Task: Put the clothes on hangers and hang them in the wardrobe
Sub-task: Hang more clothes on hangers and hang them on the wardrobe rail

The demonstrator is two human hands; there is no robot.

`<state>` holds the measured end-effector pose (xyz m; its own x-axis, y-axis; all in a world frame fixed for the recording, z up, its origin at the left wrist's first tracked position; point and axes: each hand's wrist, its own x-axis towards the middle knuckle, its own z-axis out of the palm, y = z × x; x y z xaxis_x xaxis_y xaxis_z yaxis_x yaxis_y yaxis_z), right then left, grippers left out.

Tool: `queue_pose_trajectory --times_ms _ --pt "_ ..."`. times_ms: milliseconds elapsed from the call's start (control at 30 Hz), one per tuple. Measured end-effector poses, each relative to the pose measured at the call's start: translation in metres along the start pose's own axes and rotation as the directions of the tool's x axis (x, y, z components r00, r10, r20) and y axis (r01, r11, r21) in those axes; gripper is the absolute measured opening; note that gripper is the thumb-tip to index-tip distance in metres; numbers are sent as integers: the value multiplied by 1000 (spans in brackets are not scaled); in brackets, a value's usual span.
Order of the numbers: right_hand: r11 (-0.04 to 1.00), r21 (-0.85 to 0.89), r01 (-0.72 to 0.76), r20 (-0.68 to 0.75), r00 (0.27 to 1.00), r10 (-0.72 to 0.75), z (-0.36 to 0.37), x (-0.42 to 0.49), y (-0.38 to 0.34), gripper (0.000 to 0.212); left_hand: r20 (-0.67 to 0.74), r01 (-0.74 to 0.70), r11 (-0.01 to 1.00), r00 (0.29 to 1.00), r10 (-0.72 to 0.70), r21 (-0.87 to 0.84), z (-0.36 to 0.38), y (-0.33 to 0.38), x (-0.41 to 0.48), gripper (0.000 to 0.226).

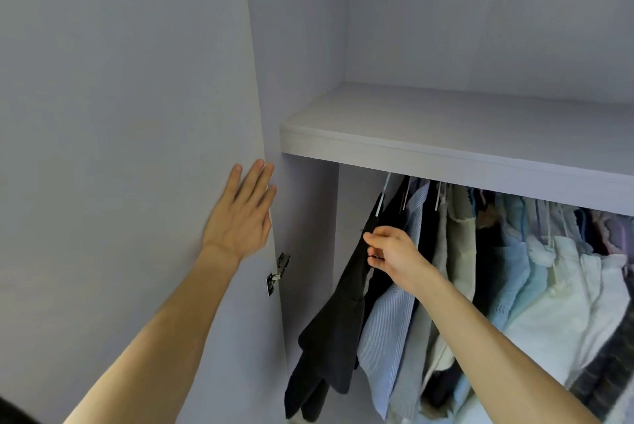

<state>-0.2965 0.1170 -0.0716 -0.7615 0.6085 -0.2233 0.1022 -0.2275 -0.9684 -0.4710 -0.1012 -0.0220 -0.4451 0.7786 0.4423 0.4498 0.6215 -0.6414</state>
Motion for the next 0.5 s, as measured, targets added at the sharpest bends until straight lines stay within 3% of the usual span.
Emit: queue_pose_trajectory --times_ms 167,367,500 --pt "989 -140 52 -101 993 -66 4 39 -7 11 -4 -13 1000 1000 14 10 2 0 -1 63" --pt "952 -305 -8 -173 984 -48 -3 79 3 3 7 -9 999 1000 9 41 5 -1 1 63" --pt "949 -314 -20 -224 973 -54 -15 98 0 33 11 -6 999 1000 5 34 6 1 1 62"
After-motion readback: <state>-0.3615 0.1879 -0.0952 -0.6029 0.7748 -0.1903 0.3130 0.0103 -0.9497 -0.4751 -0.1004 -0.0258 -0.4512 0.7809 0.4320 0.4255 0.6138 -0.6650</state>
